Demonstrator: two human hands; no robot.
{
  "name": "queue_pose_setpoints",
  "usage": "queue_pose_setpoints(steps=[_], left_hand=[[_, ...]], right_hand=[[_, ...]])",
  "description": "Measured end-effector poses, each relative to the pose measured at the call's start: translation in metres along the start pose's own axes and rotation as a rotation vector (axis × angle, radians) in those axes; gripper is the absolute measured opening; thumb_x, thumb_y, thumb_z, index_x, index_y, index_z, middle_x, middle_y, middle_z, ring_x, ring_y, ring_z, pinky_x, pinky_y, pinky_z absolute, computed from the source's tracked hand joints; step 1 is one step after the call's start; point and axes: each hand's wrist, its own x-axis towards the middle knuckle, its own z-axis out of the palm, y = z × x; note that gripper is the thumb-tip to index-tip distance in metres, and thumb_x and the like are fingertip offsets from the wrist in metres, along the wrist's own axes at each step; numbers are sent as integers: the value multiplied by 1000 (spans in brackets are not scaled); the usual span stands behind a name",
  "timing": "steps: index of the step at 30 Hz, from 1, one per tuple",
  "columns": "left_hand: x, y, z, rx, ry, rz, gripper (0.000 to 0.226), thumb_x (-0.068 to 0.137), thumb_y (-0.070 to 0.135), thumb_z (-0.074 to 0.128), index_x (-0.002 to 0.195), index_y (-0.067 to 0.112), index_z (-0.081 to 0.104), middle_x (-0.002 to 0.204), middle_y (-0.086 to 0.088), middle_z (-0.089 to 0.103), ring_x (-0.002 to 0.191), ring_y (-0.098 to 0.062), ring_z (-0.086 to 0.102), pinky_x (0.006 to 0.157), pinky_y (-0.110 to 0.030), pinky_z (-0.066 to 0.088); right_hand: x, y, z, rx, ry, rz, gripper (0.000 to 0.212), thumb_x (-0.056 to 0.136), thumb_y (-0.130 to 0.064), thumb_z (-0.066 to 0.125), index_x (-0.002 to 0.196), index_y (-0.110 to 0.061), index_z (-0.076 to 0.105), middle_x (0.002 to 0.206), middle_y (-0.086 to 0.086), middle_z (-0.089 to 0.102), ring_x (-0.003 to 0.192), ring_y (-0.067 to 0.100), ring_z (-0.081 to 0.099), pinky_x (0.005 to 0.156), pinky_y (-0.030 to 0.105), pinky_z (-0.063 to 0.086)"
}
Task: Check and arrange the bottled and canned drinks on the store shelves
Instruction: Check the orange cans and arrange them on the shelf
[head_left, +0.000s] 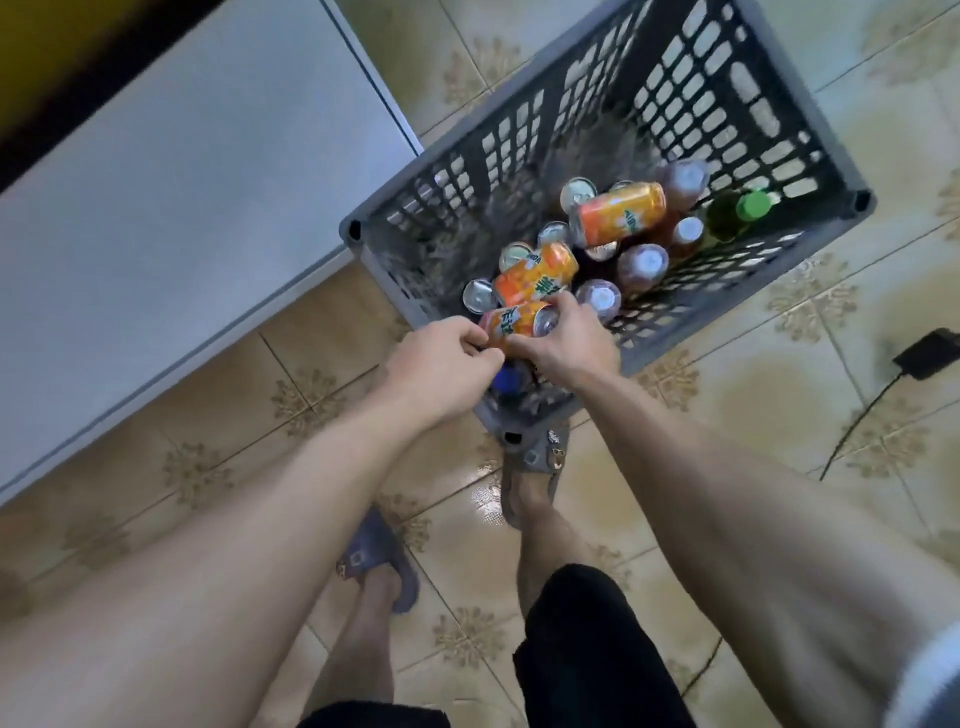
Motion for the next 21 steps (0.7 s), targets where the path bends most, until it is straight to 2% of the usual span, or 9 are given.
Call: queue_pose_setpoints(steps=[4,8,11,14,18,21], left_hand=[[22,-13,16,-28,8,-28,27,96,37,60,121,29,64,101,14,59,111,-14,59,83,-22,39],[21,-24,18,-29,4,-31,29,96,39,59,124,29,62,100,15,56,106,-13,57,83,-23,38],[4,-31,9,-7,-8,-21,32,96,41,59,126,30,59,102,16,55,101,-11,54,86,-26,40],[-28,-31,-10,1,39,5,31,95,43,59,124,32,59,104,16,58,104,-14,58,89,-29,45],[-94,-31,-47,-89,135,73,30,94,39,62,122,30,61,105,14,62,108,-17,61,94,-33,48],[-162,-44,-85,-164,195,166,35,94,37,64,126,24,58,97,14,62,104,-19,62,96,-37,49]], right_hand=[[32,0,28,-82,-81,-26,75,79,-61,72,137,-21,48,130,12,59,123,37,55,92,43,45],[37,6,28,-172,-42,5,56,93,-43,60,138,-11,45,135,16,53,126,40,52,97,45,43],[25,3,8,-174,-11,18,51,95,-42,56,135,-10,48,134,16,55,124,42,54,95,46,43],[-7,-8,-21,-210,-2,19,45,92,-40,55,127,-12,52,124,14,61,116,40,58,87,42,44],[-80,-37,-58,-230,50,-8,41,86,-35,56,121,-14,54,117,12,61,108,39,60,92,44,51],[-152,-68,-79,-256,86,-39,39,88,-34,58,120,-13,53,117,11,60,108,36,61,91,43,51]])
